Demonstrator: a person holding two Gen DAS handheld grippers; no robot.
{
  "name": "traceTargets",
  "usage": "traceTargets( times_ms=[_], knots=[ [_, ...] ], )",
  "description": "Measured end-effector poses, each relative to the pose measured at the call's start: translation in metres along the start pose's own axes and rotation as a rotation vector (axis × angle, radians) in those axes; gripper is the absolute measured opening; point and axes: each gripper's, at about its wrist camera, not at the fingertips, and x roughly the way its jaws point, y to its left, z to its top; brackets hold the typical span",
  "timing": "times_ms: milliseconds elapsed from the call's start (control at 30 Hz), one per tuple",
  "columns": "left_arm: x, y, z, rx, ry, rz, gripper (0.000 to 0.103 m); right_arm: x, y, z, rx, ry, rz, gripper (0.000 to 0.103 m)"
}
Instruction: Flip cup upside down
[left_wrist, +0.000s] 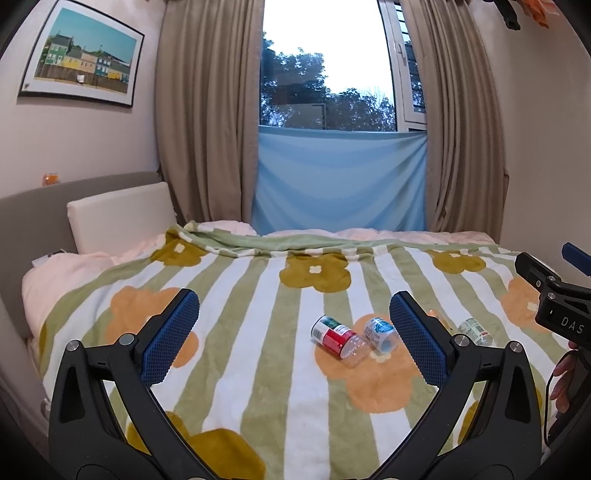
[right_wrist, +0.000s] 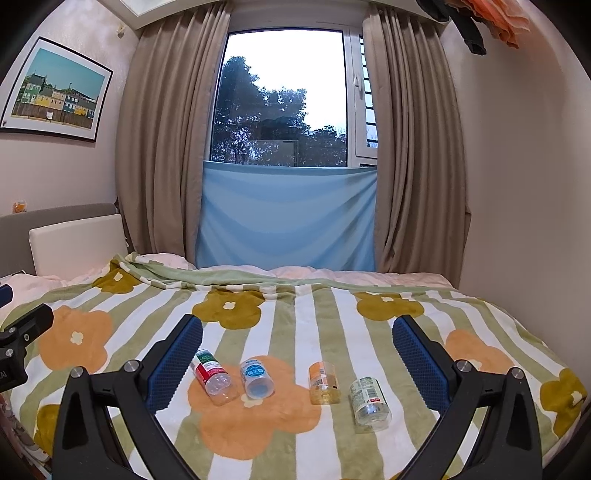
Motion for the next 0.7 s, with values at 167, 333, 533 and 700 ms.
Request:
traceTargets(
  times_ms=[167,333,533,700],
  knots=[
    [-0.0006,0.0016,0.0007,-0.005,0.006,-0.001,0.103,-0.0034,0.0013,-0.0004,-0.004,-0.009,0.001,0.103],
    [-0.0012,0.0012,0.0022,-0.006,0.010,0.000,0.103,-0.0042,0.0021,-0.0001,-0.003,-0.011,0.003,0.103],
    [-0.0024,0.0009,0.0032,-0.009,0.011,0.002,0.103,-0.0078,0.0029,-0.0001,0.000,-0.017,0.003,0.103],
    [-0.0034,0.0002,0.0026,-0.010,0.012,0.004,0.103,-0.0087,0.0025,0.0005,0.003,-0.022,0.002,0.103]
  ],
)
